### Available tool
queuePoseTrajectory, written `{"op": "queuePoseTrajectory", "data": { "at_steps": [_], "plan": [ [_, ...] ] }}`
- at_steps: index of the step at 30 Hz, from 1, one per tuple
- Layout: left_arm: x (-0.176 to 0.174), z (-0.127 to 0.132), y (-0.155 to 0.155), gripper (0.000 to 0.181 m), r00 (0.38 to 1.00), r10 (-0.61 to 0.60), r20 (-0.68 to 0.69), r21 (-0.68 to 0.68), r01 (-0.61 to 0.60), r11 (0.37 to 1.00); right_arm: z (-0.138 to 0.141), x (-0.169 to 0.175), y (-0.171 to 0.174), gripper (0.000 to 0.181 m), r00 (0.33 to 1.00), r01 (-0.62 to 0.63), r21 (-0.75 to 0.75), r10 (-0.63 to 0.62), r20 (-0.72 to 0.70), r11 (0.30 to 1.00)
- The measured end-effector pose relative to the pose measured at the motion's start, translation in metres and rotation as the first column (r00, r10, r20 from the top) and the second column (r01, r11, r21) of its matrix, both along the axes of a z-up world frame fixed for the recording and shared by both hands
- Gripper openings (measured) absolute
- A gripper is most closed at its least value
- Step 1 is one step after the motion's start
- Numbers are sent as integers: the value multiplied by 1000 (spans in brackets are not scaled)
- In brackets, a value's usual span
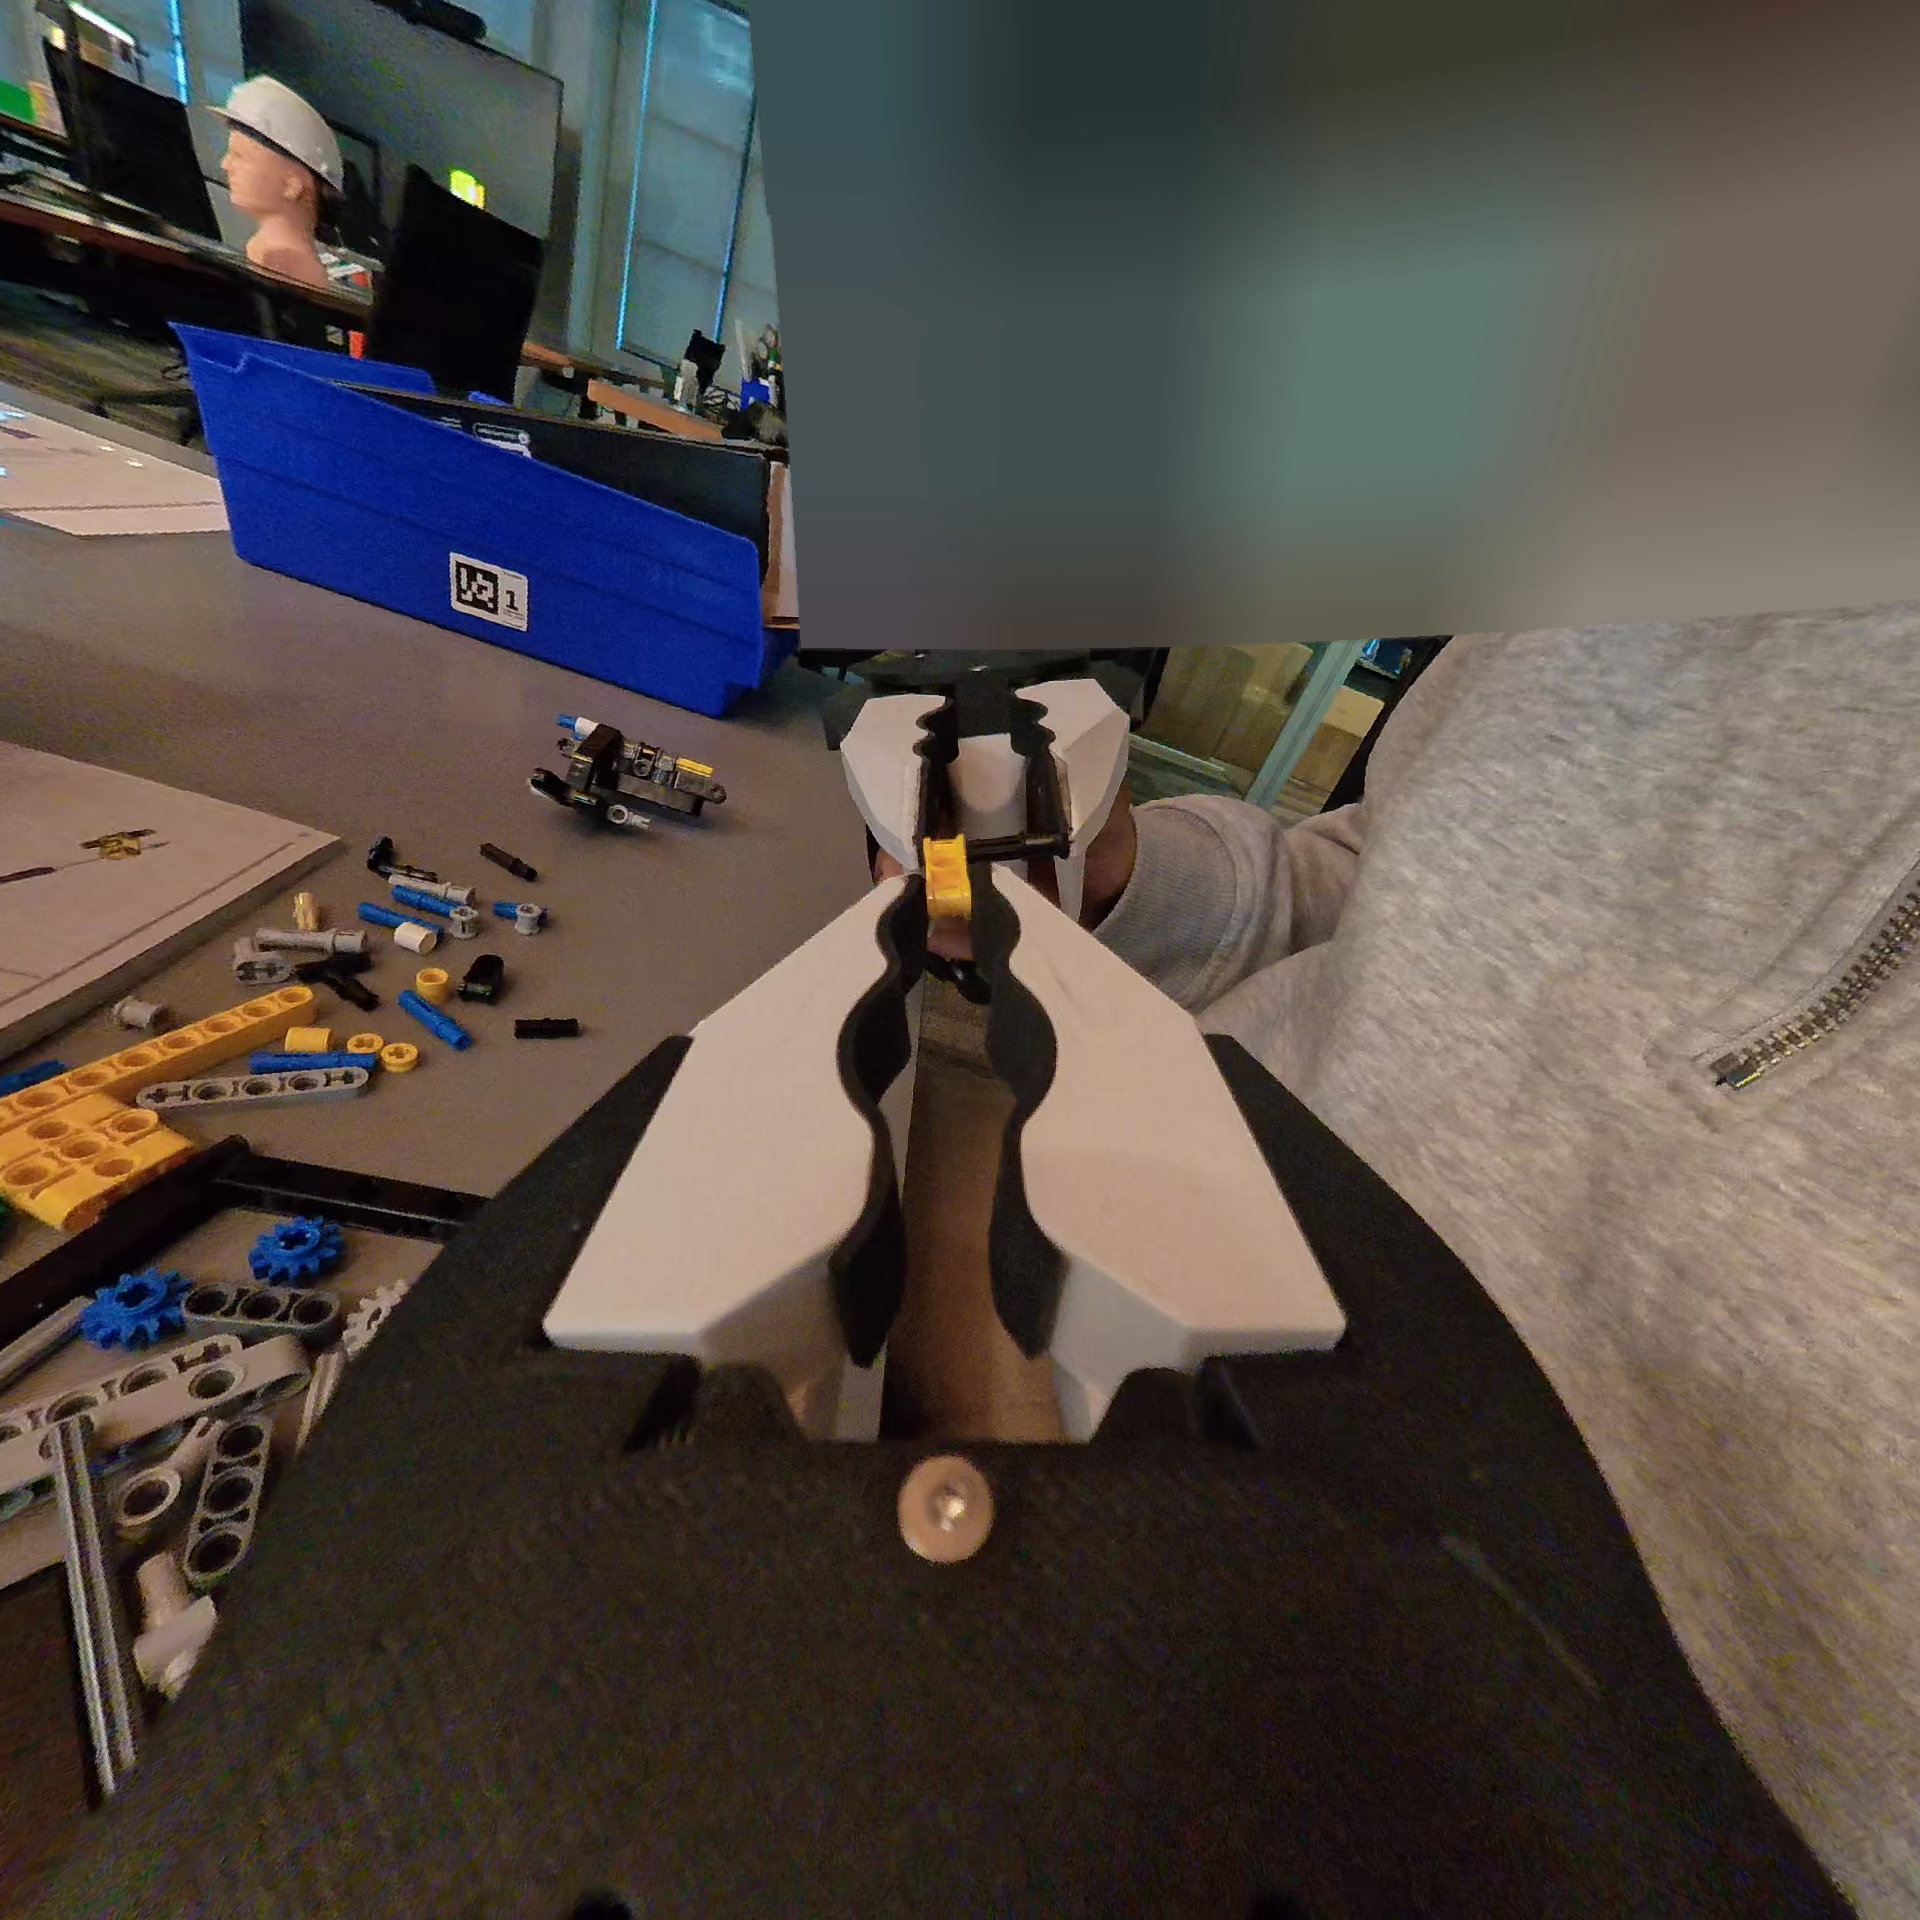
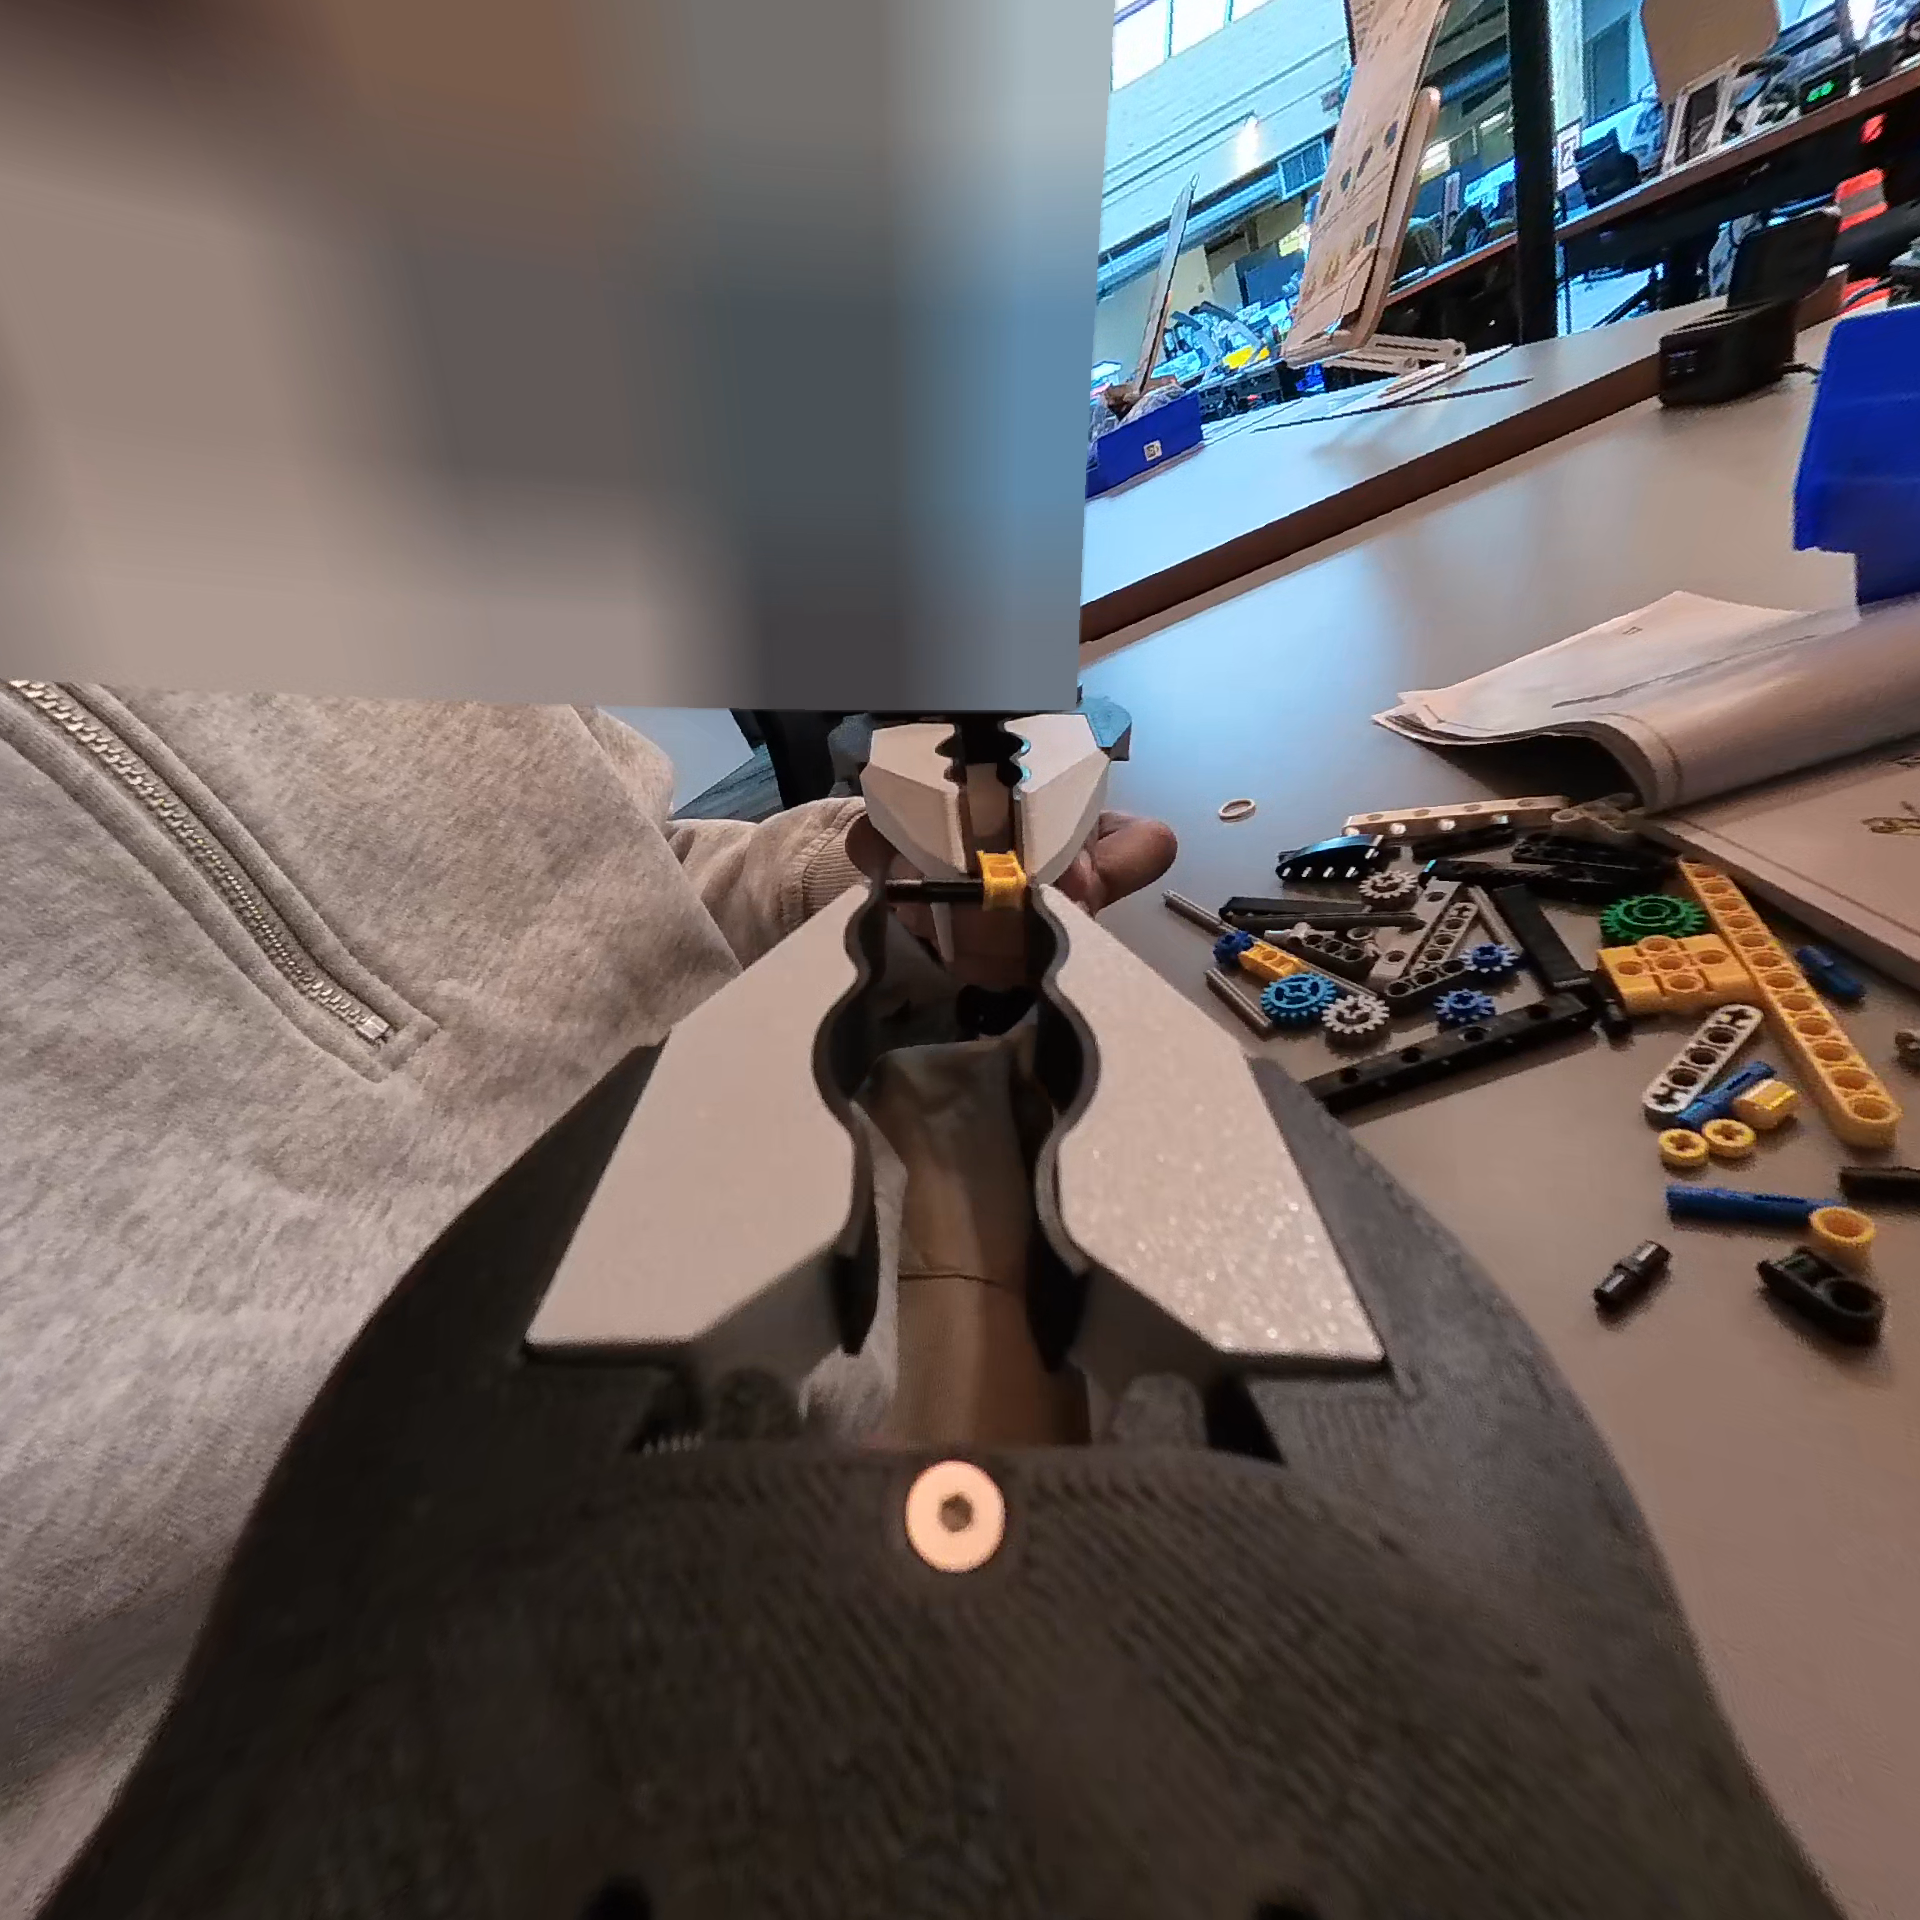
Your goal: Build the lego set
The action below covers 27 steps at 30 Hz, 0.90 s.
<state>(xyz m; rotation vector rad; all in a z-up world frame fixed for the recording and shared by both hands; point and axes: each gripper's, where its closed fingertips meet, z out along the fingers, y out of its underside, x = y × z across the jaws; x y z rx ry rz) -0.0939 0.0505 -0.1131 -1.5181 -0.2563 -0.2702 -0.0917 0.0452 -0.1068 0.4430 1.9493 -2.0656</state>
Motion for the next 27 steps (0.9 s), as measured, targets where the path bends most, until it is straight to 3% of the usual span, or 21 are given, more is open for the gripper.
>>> {"op": "queuePoseTrajectory", "data": {
  "at_steps": [27],
  "plan": [
    [1,-2,-1,8,1000,-6,-16,-11,6,1000,-5,-3,0,15,999,38,52,-37,-24,998]
  ]
}}
